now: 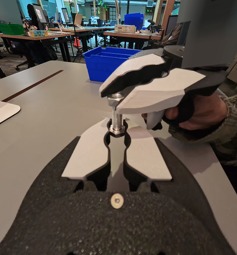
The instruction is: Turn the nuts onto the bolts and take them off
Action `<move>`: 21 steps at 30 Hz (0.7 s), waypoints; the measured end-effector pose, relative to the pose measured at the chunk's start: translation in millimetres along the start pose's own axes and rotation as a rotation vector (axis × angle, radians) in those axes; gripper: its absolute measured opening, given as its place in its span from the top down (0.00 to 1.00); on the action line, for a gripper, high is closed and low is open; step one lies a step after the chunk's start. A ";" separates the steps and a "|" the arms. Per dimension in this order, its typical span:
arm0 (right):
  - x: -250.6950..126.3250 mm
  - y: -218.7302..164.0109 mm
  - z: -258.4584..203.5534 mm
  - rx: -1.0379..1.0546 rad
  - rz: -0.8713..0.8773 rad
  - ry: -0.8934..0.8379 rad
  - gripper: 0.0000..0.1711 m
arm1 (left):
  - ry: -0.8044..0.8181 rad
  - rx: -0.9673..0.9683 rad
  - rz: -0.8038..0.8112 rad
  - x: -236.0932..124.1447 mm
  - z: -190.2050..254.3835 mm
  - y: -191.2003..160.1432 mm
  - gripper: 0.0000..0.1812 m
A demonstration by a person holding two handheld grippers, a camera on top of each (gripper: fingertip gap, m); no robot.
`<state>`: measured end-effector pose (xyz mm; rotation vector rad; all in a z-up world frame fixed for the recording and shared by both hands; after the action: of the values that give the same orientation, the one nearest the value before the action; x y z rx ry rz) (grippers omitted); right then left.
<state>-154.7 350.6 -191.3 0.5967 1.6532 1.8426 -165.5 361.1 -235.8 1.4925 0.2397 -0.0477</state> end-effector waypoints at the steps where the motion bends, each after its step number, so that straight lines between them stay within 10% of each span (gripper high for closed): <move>1: -0.7 -0.2 0.2 -0.013 -0.011 0.010 0.89 | 0.002 0.011 -0.007 0.3 0.5 -0.3 0.92; 21: -27.3 -4.1 -11.6 -0.186 0.175 0.838 0.90 | -0.245 0.118 -0.049 7.3 36.0 -4.6 0.92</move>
<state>-142.1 323.7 -195.4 -0.1646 1.9146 2.5478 -154.5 325.9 -239.5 1.5813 0.0763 -0.2863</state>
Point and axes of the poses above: each gripper's, where its closed fingertips meet, x out along the fingers, y out of its top, z = x × y across the jaws, the point moved 3 cm from there along -x, back along the fingers, and after that the axes turned 2 degrees about -y, right-handed, at the moved point
